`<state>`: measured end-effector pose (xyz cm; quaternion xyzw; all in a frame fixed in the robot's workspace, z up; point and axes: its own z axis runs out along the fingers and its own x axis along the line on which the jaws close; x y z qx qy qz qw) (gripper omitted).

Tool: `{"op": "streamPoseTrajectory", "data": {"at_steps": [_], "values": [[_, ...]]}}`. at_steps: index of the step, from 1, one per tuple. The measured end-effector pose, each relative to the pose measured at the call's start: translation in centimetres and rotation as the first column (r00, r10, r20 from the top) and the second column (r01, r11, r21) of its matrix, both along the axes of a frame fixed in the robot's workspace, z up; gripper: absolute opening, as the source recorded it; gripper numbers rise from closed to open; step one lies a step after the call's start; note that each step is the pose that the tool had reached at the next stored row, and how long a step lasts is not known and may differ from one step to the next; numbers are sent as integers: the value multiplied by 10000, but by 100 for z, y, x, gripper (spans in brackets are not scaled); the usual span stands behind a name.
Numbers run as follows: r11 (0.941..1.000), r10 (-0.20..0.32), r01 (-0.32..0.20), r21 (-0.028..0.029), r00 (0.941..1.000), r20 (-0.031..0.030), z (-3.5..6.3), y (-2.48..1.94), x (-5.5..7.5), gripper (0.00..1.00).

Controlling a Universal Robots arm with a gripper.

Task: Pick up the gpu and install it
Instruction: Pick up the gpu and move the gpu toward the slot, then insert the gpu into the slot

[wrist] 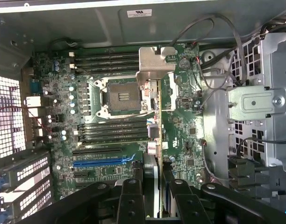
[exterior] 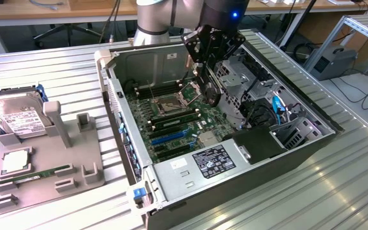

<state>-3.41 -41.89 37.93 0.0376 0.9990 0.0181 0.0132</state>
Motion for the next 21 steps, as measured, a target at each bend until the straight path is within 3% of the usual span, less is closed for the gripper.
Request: {"op": "streamPoseTrajectory", "data": {"at_steps": [13,15,17,19,21], "values": [[9998,213,-213,1,9998,0,0,0,0,27],[9956,936,-936,0,9956,0,0,0,0,27],[9845,1751,-1751,1,9845,0,-1,0,0,27],[9650,2624,-2624,0,9650,0,-4,0,0,27],[9314,3639,-3639,0,9314,0,-9,0,2,27]]}}
